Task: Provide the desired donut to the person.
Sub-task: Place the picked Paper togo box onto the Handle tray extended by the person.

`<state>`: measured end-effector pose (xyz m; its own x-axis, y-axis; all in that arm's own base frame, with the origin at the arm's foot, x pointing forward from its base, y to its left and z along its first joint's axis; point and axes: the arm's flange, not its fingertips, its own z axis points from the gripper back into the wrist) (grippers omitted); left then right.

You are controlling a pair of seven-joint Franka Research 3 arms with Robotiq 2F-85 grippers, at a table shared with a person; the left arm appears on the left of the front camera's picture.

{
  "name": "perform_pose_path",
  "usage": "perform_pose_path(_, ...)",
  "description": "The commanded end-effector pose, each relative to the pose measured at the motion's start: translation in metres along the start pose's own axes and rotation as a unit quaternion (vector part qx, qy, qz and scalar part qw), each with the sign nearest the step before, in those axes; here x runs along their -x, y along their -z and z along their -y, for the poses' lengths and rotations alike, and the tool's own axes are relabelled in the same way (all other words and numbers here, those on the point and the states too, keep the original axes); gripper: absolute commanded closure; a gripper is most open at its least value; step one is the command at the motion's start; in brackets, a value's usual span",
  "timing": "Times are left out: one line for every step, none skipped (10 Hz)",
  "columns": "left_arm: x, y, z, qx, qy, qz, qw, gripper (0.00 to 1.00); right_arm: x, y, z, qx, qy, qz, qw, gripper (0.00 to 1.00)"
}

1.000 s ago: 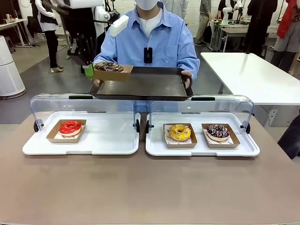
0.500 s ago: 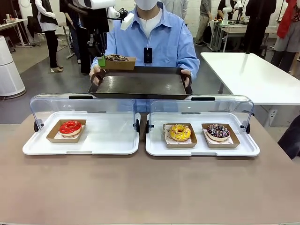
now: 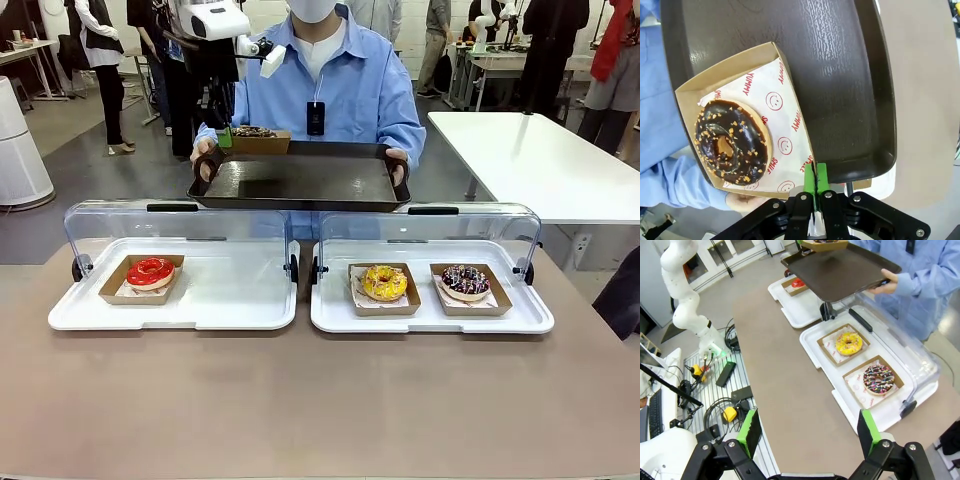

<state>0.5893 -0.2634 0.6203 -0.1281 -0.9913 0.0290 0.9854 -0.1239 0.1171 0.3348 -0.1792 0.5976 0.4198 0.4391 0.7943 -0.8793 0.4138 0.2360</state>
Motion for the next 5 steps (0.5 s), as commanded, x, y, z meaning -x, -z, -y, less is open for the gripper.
perform_pose_path(0.007, -0.001, -0.015, 0.014, 0.003, -0.005, 1.0, 0.99, 0.0, 0.0, 0.0, -0.004, -0.003, 0.006, 1.0, 0.0)
perform_pose_path(0.012, 0.005, -0.019, 0.02, 0.001, -0.003, 1.0, 0.99, 0.0, 0.0, 0.0, -0.004, -0.003, 0.006, 1.0, 0.0)
perform_pose_path(0.014, 0.009, -0.023, 0.021, 0.002, -0.004, 1.0, 0.99, 0.0, 0.0, 0.0, -0.004, -0.003, 0.006, 1.0, 0.0)
perform_pose_path(0.016, 0.013, -0.024, 0.022, 0.0, -0.004, 1.0, 0.99, 0.0, 0.0, 0.0, -0.004, -0.003, 0.006, 1.0, 0.0)
perform_pose_path(0.017, 0.018, -0.024, 0.026, 0.002, -0.005, 1.0, 0.99, 0.0, 0.0, 0.0, -0.004, -0.003, 0.006, 1.0, 0.0)
